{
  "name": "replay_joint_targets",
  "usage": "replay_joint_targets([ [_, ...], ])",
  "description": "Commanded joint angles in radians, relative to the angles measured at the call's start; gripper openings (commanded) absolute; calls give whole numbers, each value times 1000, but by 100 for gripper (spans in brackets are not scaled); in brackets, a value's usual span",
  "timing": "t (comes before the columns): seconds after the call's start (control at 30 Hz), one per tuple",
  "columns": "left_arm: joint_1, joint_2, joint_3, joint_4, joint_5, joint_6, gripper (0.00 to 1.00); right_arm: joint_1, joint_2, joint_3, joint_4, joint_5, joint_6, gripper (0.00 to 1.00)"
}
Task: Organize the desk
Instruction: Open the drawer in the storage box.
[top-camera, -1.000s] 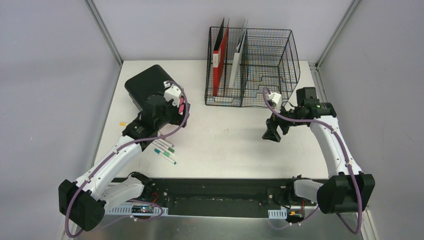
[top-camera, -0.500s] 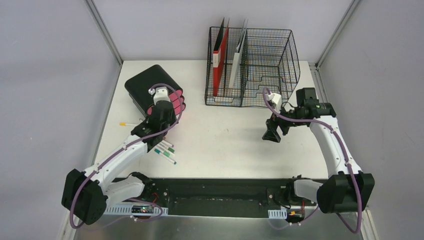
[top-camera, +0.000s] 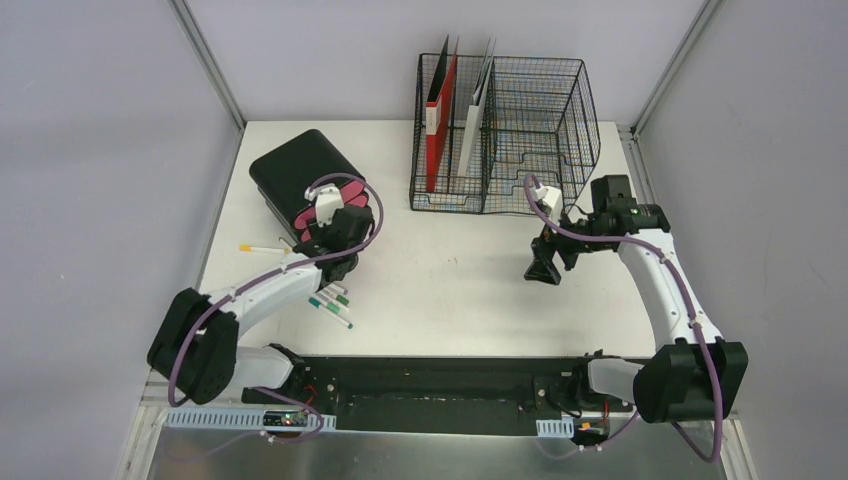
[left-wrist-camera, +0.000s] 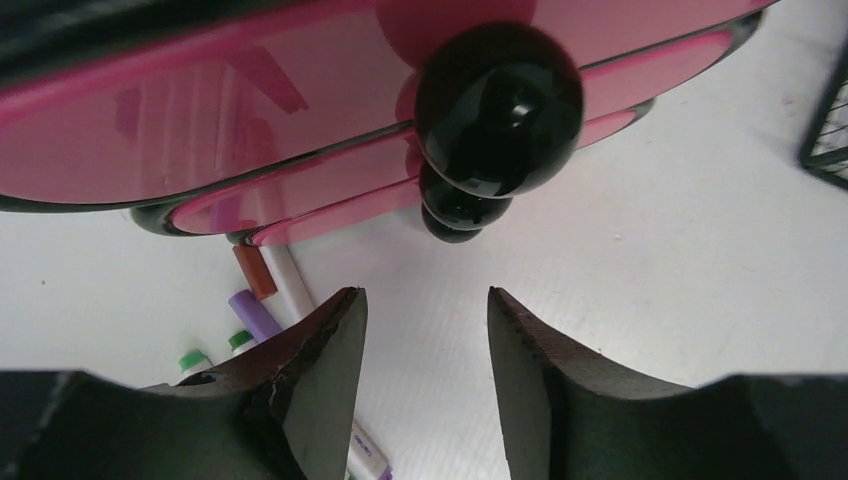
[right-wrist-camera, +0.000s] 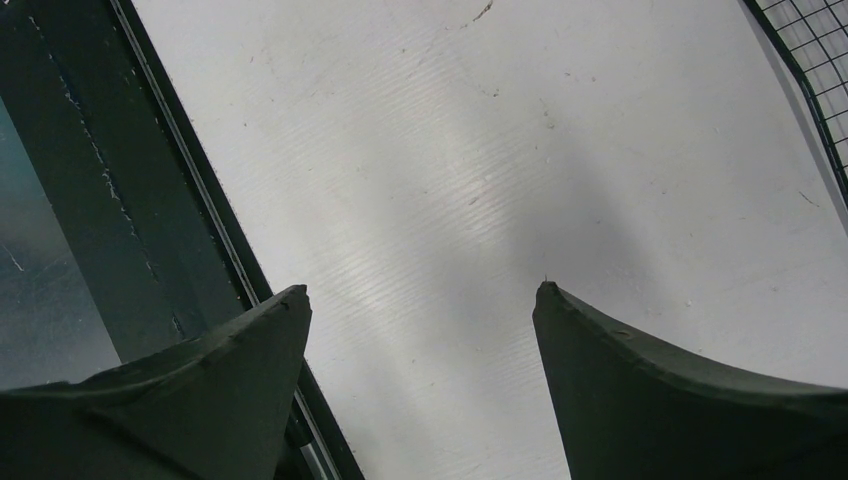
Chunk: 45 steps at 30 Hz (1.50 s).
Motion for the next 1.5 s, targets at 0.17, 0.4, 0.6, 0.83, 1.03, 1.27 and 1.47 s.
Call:
replay_joint_targets([
  [0.17,-5,148,0,77,-110,-113,40,-6,3,6,5,-26,-36,86],
  [0.4,-13,209,-18,230,-110,-13,48,-7,-1,8,1,-28,-40,86],
  [0.6,-54,251,-24,314,-119,-2,52,-8,-1,9,1,-28,-42,87],
  [0.83,-71,293,-1,250,-237,-101,53,-8,3,9,-2,-27,-45,87],
  [1.03,-71,280,15,181,-298,-145,53,-7,8,8,-3,-24,-46,87],
  [1.27,-45,303,42,192,-241,-148,51,-6,9,8,-3,-24,-46,87],
  [1.47,-41,354,77,203,-223,-145,50,-6,14,7,-2,-22,-46,87],
])
